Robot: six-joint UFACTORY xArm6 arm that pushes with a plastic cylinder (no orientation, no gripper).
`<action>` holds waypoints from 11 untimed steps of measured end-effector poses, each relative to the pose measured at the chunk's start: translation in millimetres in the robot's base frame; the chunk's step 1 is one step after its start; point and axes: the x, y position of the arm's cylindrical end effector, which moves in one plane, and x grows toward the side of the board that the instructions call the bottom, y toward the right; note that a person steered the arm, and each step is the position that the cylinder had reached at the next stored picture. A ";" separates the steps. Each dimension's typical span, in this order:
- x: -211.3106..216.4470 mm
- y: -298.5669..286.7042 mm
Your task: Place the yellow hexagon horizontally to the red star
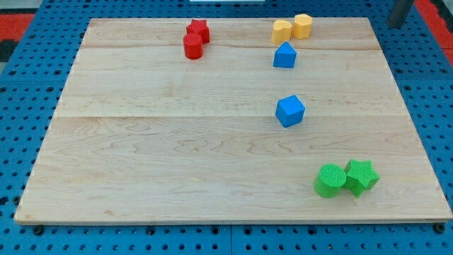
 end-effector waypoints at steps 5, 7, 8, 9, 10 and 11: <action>-8.1 -152.9; 23.4 -276.1; 20.7 -271.5; -7.5 -229.4; -18.0 -290.2; -4.2 -348.2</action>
